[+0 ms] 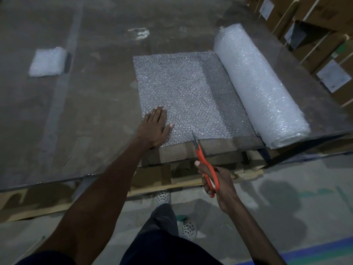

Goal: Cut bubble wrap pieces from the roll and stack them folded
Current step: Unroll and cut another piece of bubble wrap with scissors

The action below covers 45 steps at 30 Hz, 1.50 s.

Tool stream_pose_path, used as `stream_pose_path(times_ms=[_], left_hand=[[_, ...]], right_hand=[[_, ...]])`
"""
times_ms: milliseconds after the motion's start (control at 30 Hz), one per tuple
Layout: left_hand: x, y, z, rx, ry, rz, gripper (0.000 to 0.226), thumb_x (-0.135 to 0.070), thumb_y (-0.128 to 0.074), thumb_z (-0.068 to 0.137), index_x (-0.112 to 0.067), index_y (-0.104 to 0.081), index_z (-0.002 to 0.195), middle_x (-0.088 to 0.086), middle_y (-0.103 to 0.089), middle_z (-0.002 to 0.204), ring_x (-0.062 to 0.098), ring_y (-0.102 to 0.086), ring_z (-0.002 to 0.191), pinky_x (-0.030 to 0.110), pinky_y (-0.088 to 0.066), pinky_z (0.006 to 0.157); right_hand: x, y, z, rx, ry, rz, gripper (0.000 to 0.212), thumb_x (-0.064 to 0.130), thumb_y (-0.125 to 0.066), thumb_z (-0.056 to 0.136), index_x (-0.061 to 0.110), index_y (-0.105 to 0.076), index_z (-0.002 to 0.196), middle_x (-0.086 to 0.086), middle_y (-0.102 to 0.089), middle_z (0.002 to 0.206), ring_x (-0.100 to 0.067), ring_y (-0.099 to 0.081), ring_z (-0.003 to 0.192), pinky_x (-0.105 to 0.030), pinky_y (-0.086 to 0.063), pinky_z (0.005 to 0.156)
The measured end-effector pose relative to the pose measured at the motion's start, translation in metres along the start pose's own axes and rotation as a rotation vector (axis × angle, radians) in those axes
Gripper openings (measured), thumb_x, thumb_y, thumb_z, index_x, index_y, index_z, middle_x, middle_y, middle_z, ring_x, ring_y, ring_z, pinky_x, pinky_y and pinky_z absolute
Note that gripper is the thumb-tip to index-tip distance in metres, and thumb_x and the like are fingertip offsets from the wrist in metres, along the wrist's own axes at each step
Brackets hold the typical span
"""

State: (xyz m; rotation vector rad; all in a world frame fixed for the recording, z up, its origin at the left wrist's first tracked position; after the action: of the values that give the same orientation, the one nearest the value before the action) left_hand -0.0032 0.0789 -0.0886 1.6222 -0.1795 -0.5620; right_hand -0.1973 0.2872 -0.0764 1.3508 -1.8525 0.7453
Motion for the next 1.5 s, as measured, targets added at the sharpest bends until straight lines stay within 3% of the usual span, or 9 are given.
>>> stream_pose_path(times_ms=[167,400,733,1000,1267,1500], left_hand=[[-0.0004,-0.0004,-0.0003,0.004,0.004,-0.004,0.07,-0.051,-0.024,0.106,-0.007,-0.01,0.159,0.013,-0.006,0.167,0.028,-0.002,0.154,0.045,-0.004,0.124],[-0.0008,-0.0004,-0.0003,-0.005,-0.009,0.015,0.07,-0.051,-0.023,0.106,-0.005,-0.012,0.158,0.016,-0.009,0.166,0.029,-0.004,0.154,0.045,-0.006,0.123],[-0.0006,0.0009,-0.0011,-0.005,-0.012,0.014,0.071,-0.052,-0.023,0.106,-0.004,-0.013,0.158,0.016,-0.009,0.166,0.029,-0.005,0.154,0.046,-0.007,0.124],[-0.0008,0.0016,-0.0014,0.001,-0.009,0.005,0.078,-0.056,-0.015,0.1,-0.004,-0.014,0.158,0.016,-0.01,0.166,0.029,-0.005,0.154,0.046,-0.007,0.124],[-0.0006,0.0004,-0.0003,0.011,0.0,-0.003,0.08,-0.058,-0.014,0.098,-0.005,-0.012,0.159,0.015,-0.008,0.167,0.028,-0.003,0.154,0.045,-0.005,0.124],[0.0007,-0.0016,-0.0019,0.01,-0.002,0.009,0.076,-0.057,-0.017,0.102,-0.006,-0.012,0.158,0.016,-0.008,0.166,0.029,-0.004,0.154,0.047,-0.008,0.124]], right_hand=[[-0.0026,-0.0002,0.0012,-0.007,0.003,0.003,0.053,0.034,-0.083,0.082,-0.013,-0.067,0.101,-0.005,-0.055,0.055,-0.012,-0.044,0.042,-0.021,-0.034,0.041],[-0.0028,-0.0021,0.0019,-0.01,0.028,0.022,0.031,0.028,-0.085,0.081,0.003,-0.067,0.082,-0.007,-0.05,0.054,-0.013,-0.04,0.039,-0.02,-0.032,0.038],[-0.0032,-0.0032,-0.0017,-0.004,0.038,0.046,0.032,0.029,-0.084,0.082,0.007,-0.062,0.072,-0.005,-0.048,0.052,-0.012,-0.038,0.038,-0.019,-0.031,0.038],[-0.0011,-0.006,0.0045,-0.043,-0.012,0.049,0.042,0.032,-0.084,0.082,-0.006,-0.07,0.092,-0.005,-0.056,0.054,-0.011,-0.044,0.038,-0.019,-0.035,0.038],[-0.0029,-0.0062,0.0044,-0.014,0.042,0.049,0.034,0.025,-0.085,0.081,0.012,-0.058,0.064,-0.003,-0.048,0.05,-0.011,-0.038,0.037,-0.02,-0.032,0.037],[-0.001,-0.0081,0.0052,-0.04,0.01,0.055,0.041,0.037,-0.087,0.077,0.001,-0.069,0.086,-0.005,-0.053,0.054,-0.013,-0.043,0.039,-0.02,-0.031,0.038]])
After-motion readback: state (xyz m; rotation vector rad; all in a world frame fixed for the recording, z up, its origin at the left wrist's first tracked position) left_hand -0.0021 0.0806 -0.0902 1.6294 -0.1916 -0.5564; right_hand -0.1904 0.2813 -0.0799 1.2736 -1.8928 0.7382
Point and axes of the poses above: each hand's wrist, its own z-axis towards the middle knuckle, its own y-axis out of the back of the hand, x = y × z, the point moved 5 cm from there along z, towards the middle knuckle
